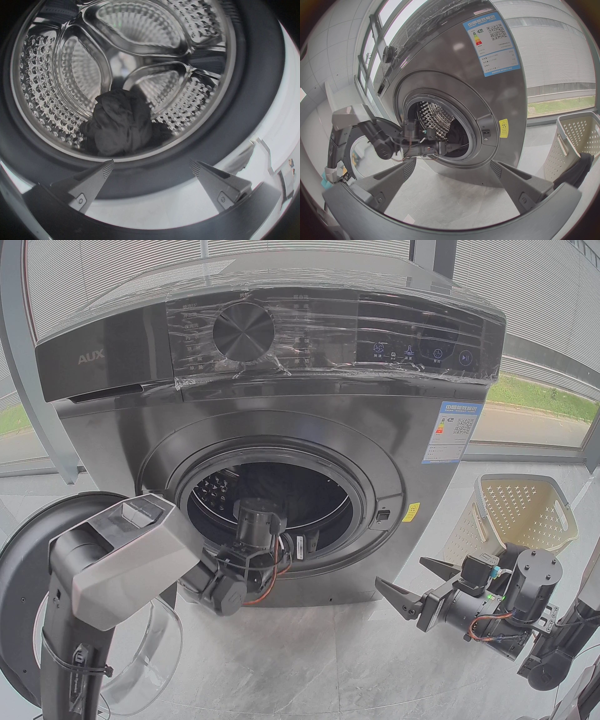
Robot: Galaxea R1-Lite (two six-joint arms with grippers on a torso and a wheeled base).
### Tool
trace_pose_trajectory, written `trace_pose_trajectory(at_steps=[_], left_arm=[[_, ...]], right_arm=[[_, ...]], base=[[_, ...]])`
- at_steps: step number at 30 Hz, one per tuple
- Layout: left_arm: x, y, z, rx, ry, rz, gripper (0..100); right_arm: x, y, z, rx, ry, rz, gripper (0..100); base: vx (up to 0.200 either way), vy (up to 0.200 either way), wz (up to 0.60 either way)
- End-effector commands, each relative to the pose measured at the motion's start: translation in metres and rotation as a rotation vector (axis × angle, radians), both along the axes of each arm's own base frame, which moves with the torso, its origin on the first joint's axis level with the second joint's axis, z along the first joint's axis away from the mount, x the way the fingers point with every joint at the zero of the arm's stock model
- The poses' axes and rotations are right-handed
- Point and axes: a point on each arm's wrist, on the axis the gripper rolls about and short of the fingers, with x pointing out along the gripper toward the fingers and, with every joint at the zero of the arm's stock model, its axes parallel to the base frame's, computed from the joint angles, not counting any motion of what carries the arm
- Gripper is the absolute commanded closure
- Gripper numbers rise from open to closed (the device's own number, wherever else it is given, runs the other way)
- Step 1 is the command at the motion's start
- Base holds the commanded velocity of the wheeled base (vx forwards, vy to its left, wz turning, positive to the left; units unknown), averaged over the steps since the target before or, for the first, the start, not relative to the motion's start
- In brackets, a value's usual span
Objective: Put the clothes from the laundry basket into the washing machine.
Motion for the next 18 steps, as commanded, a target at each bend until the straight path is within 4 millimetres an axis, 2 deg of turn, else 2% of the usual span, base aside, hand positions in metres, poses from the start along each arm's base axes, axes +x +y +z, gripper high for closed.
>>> trace_pose_trajectory(at_steps=[1, 3, 7, 8, 11, 14, 15, 18], left_arm=[[-0.101, -0.003, 0.048, -0.019, -0.023, -0.148, 0], [-0.128, 0.007, 0.06, -0.016, -0.015, -0.173, 0], [-0.152, 0.021, 0.067, -0.009, -0.003, -0.191, 0], [-0.165, 0.03, 0.075, -0.025, -0.009, -0.197, 0], [-0.184, 0.041, 0.091, -0.082, -0.024, -0.206, 0], [-0.192, 0.047, 0.099, -0.109, -0.037, -0.202, 0], [-0.202, 0.061, 0.112, -0.135, -0.07, -0.182, 0], [-0.217, 0.078, 0.117, -0.149, -0.089, -0.141, 0]], right_arm=[[-0.003, -0.001, 0.0, -0.004, 0.003, 0.006, 0], [-0.005, -0.001, 0.0, -0.007, 0.003, 0.006, 0], [-0.009, -0.002, 0.0, -0.012, 0.007, 0.012, 0], [-0.011, -0.003, 0.002, -0.009, 0.0, 0.014, 0], [-0.014, -0.006, 0.006, -0.003, -0.013, 0.013, 0], [-0.017, -0.008, 0.007, -0.006, -0.019, 0.012, 0], [-0.022, -0.015, 0.011, -0.022, -0.039, 0.002, 0], [-0.03, -0.025, 0.014, -0.026, -0.053, -0.011, 0]], base=[[0.0, 0.0, 0.0], [0.0, 0.0, 0.0], [0.0, 0.0, 0.0], [0.0, 0.0, 0.0], [0.0, 0.0, 0.0], [0.0, 0.0, 0.0], [0.0, 0.0, 0.0], [0.0, 0.0, 0.0]])
